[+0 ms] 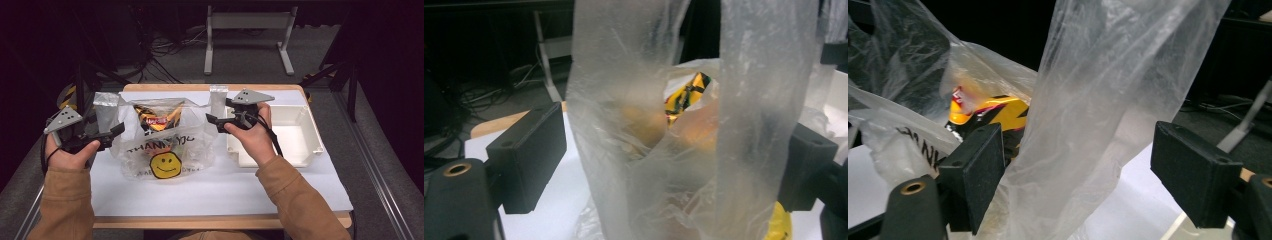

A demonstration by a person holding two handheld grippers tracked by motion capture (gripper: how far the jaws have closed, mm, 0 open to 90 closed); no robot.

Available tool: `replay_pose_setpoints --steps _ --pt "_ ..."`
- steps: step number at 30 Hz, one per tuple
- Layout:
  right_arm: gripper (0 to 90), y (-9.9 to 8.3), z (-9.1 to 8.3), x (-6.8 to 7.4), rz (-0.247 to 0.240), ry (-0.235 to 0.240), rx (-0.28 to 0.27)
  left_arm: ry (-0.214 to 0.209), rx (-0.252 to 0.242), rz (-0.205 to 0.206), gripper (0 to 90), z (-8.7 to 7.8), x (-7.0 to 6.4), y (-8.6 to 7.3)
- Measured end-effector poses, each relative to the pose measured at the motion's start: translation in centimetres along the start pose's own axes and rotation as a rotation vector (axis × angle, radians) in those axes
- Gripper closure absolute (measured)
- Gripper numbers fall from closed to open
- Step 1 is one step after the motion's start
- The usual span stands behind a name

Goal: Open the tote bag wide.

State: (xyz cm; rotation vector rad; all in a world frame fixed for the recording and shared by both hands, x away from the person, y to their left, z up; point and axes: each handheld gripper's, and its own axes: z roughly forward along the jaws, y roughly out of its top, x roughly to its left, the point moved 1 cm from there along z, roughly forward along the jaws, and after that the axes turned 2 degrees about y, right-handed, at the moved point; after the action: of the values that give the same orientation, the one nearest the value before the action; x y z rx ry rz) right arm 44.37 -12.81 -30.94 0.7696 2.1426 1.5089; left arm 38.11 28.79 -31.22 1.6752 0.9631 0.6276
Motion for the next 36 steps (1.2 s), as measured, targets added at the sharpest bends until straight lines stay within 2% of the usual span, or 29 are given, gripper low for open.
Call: replay_pose_setpoints --steps 1,2,3,5,6,7,8,9,11,14,16,17,21,23,24,26,31,36 --pt "22.4 -0.1 0.0 0.0 0.003 -0.005 0.001 -0.002 -0.002 -0.001 15.5 0.0 0.1 0.0" --pt "22.4 -0.1 0.0 0.0 0.004 -0.004 0.002 -0.013 0.002 0.004 20.7 -0.1 0.1 0.0" --pt "22.4 -0.2 0.0 0.1 0.005 0.000 0.003 -0.032 0.006 0.006 31.0 -0.1 0.1 -0.1" --pt "22.3 -0.3 -0.2 0.2 0.002 0.000 0.004 -0.035 0.013 0.013 42.2 -0.2 0.1 -0.2" --pt "22.3 -0.3 -0.2 0.2 0.002 0.000 0.004 -0.035 0.013 0.013 59.3 -0.2 0.1 -0.2" --pt "22.1 -0.5 -0.5 0.3 0.008 0.005 0.007 -0.045 0.017 0.016 68.1 -0.2 0.2 -0.3" --pt "22.1 -0.5 -0.5 0.3 0.008 0.005 0.007 -0.045 0.017 0.016 74.3 -0.2 0.2 -0.3" --pt "22.1 -0.5 -0.6 0.3 0.009 0.005 0.006 -0.045 0.020 0.020 74.3 -0.2 0.2 -0.4" --pt "21.9 -0.5 -0.7 0.1 0.016 0.006 0.002 -0.049 0.016 0.025 84.9 -0.1 0.3 -0.5" --pt "21.9 -0.4 -0.6 -0.3 0.058 0.008 -0.007 -0.051 0.010 0.010 87.9 0.0 0.4 -0.6" --pt "24.0 -0.3 -0.4 -0.5 0.070 0.010 -0.009 -0.051 0.010 0.010 88.0 0.1 0.5 -0.7" --pt "28.1 -0.3 -0.1 -0.7 0.077 0.016 -0.010 -0.050 0.010 0.012 88.1 0.1 0.5 -0.7" --pt "65.6 -0.1 0.8 -0.8 0.075 0.053 0.035 -0.047 0.000 0.016 88.3 0.2 0.4 -0.7" --pt "80.6 0.1 1.4 -0.6 0.052 0.071 0.059 -0.047 -0.002 0.016 88.3 0.3 0.4 -0.7" --pt "85.0 0.2 1.7 -0.5 0.034 0.067 0.064 -0.044 -0.006 0.019 88.4 0.3 0.5 -0.7" --pt "88.7 0.5 2.0 -0.1 0.003 0.059 0.051 -0.041 -0.011 0.018 88.4 0.3 0.5 -0.7" --pt "89.3 1.7 2.3 0.6 -0.058 0.027 -0.006 -0.019 -0.045 0.024 88.6 0.5 1.1 -0.2" --pt "88.8 2.3 3.1 0.4 -0.059 0.013 -0.018 -0.008 -0.038 0.011 88.5 1.6 1.8 -0.1"
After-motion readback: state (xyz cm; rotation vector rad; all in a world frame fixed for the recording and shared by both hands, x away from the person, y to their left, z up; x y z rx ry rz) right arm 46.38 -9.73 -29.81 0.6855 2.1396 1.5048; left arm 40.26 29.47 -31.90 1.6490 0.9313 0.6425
